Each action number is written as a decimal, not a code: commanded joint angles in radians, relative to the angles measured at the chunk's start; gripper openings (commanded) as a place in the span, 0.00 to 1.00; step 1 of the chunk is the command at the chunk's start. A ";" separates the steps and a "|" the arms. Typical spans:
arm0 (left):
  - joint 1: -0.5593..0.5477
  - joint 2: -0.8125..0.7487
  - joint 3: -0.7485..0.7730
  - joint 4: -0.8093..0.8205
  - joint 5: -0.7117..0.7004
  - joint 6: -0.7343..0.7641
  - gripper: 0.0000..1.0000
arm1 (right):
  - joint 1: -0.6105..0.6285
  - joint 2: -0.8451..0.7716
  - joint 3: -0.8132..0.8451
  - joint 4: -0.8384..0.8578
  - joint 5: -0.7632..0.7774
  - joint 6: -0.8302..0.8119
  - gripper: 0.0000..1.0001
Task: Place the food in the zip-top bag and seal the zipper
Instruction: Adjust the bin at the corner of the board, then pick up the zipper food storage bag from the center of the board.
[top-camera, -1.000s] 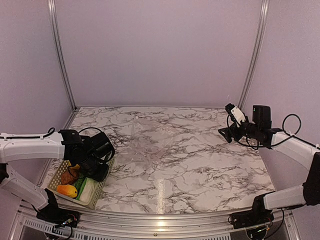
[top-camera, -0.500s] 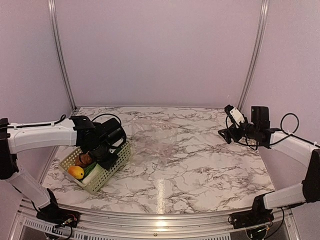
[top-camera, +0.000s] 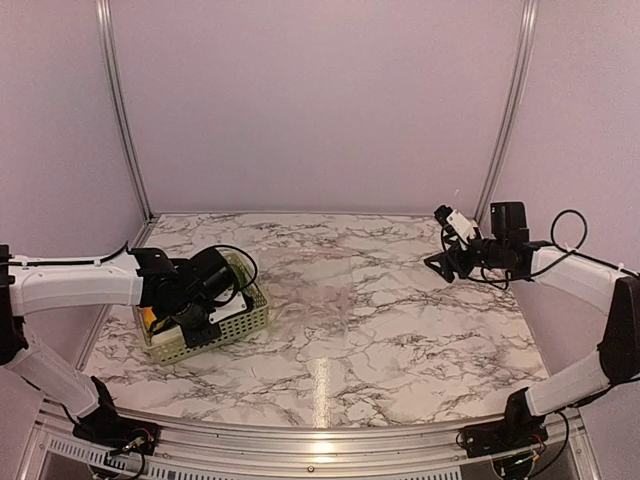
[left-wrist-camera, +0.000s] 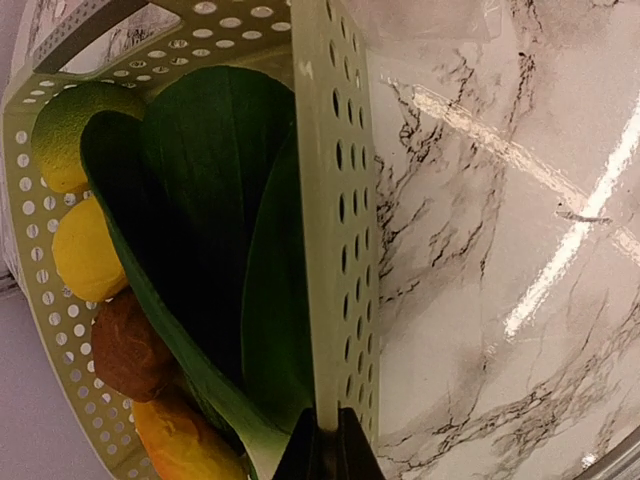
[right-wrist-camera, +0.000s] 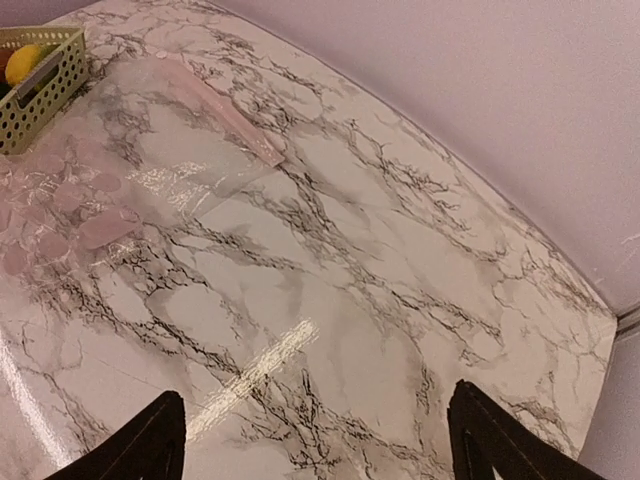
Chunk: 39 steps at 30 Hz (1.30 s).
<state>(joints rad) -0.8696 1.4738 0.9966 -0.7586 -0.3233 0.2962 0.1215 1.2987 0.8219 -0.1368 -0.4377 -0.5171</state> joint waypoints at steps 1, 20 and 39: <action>0.000 -0.122 -0.082 0.045 0.017 0.202 0.00 | 0.050 0.131 0.177 -0.043 -0.097 -0.050 0.85; -0.035 -0.366 -0.235 0.241 -0.002 0.295 0.50 | 0.387 0.671 0.732 -0.472 -0.299 -0.138 0.78; -0.012 0.010 0.296 0.319 -0.200 -0.499 0.78 | 0.619 0.645 0.617 -0.429 0.129 -0.142 0.57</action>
<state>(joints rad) -0.8967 1.3720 1.1809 -0.3794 -0.4911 0.0452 0.7349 1.9450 1.4555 -0.5949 -0.4591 -0.6865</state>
